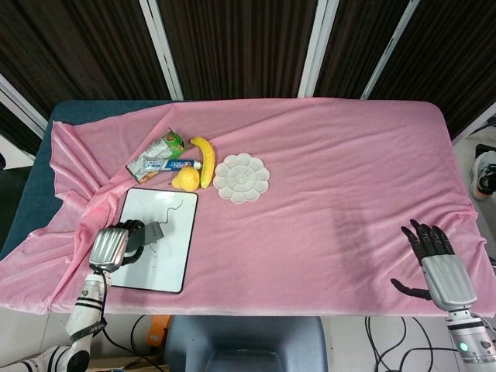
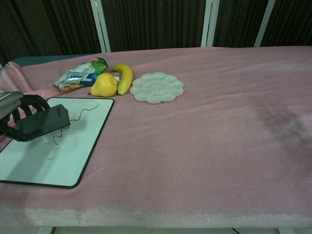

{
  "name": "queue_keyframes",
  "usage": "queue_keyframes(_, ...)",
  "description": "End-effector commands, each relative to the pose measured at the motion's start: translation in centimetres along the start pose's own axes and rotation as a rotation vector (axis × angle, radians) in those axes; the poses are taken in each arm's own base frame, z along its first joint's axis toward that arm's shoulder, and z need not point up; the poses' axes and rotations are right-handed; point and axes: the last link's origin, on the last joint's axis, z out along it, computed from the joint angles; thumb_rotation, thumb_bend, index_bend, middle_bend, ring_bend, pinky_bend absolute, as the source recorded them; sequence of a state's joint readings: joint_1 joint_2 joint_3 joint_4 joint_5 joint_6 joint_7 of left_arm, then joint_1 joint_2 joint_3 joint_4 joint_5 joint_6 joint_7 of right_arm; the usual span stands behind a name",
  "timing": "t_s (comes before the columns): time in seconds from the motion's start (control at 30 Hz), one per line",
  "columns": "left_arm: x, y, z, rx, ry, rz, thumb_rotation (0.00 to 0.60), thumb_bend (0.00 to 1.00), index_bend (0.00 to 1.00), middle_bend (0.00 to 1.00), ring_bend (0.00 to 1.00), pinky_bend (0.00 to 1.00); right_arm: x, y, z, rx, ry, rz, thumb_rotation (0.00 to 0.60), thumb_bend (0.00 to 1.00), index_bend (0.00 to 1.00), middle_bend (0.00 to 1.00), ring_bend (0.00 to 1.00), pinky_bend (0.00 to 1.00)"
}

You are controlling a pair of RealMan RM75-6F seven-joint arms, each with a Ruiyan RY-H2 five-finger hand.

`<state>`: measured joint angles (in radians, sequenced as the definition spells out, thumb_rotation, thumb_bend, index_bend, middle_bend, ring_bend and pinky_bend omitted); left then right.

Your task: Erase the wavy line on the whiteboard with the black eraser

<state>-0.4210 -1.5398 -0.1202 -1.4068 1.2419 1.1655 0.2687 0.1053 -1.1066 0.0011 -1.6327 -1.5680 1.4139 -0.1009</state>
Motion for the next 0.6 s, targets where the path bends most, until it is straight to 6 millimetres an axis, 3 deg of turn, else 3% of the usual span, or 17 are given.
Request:
queue_keyframes(0.03, -0.3, 0.9, -1.0, -0.028, -0.063, -0.003, 0.6, 0.74, 0.66, 0.75, 0.62, 0.57, 0.0, 0.0, 0.0, -0.001, -0.003, -0.001, 0.6, 0.32, 0.0, 0.0, 0.0, 0.07)
queue_keyframes(0.2, -0.7, 1.7, -0.3, -0.029, -0.097, 0.004, 0.6, 0.74, 0.66, 0.75, 0.62, 0.58, -0.1, 0.0, 0.0, 0.0, -0.005, -0.001, 0.6, 0.32, 0.0, 0.0, 0.0, 0.07)
queue_keyframes(0.6, -1.9, 1.7, 3.7, 0.053, -0.169, 0.004, 0.6, 0.74, 0.67, 0.75, 0.62, 0.58, 0.0, 0.3, 0.2, -0.025, 0.002, -0.008, 0.6, 0.32, 0.0, 0.0, 0.0, 0.07)
